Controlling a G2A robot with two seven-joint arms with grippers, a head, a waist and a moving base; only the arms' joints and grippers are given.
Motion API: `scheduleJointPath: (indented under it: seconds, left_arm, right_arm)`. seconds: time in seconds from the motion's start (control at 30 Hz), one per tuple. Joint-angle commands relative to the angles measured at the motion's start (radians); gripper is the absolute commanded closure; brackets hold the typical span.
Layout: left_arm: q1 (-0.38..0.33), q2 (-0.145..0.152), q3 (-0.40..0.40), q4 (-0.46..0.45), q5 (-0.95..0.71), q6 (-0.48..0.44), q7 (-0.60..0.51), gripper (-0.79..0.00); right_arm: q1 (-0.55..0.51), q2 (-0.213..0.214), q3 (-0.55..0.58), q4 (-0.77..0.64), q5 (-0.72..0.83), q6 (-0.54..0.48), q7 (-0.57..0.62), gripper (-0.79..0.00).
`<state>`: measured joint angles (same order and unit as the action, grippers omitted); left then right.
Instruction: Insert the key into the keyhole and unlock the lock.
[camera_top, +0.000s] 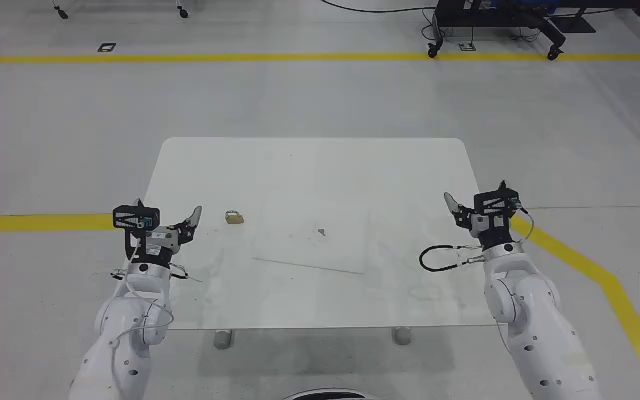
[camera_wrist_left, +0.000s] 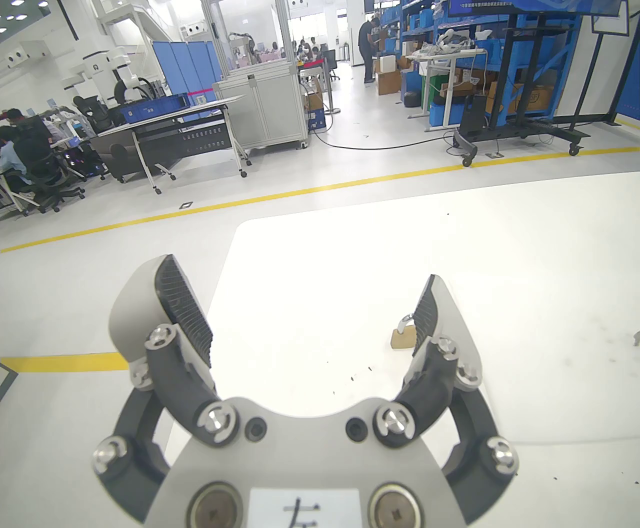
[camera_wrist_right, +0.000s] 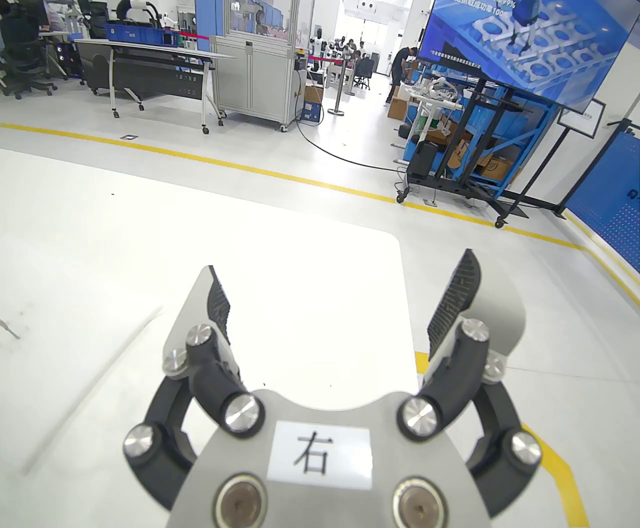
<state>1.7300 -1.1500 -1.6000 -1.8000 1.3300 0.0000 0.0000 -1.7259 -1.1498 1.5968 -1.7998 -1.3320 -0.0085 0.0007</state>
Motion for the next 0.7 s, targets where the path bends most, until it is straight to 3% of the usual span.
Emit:
scheduleJointPath:
  seconds: [0.0,0.13,0.2,0.33,0.47,0.5,0.57,0.67]
  left_arm:
    - [0.0,0.0,0.0,0.0,0.0,0.0,0.0,-0.785]
    - [0.0,0.0,0.0,0.0,0.0,0.0,0.0,-0.785]
    - [0.0,0.0,0.0,0.0,0.0,0.0,0.0,-0.785]
    - [0.0,0.0,0.0,0.0,0.0,0.0,0.0,-0.785]
    - [0.0,0.0,0.0,0.0,0.0,0.0,0.0,-0.785]
    - [0.0,0.0,0.0,0.0,0.0,0.0,0.0,-0.785]
    - [0.0,0.0,0.0,0.0,0.0,0.0,0.0,-0.785]
    - [0.0,0.0,0.0,0.0,0.0,0.0,0.0,-0.785]
  right_arm:
    - [0.026,0.002,-0.013,0.006,-0.016,-0.053,0.016,-0.785]
    - [0.094,0.009,-0.047,0.024,-0.056,-0.217,0.059,-0.785]
    - [0.151,0.015,-0.091,0.038,-0.102,-0.366,0.102,-0.785]
    - [0.322,0.017,-0.218,0.138,-0.137,-0.654,0.201,-0.785]
    - [0.514,-0.005,-0.376,0.319,-0.063,-0.848,0.261,-0.785]
    - [0.56,-0.014,-0.416,0.37,-0.031,-0.881,0.277,-0.77]
    - [0.65,-0.034,-0.496,0.475,0.028,-0.936,0.307,-0.631]
    - [0.759,-0.068,-0.606,0.601,0.087,-0.958,0.345,-0.573]
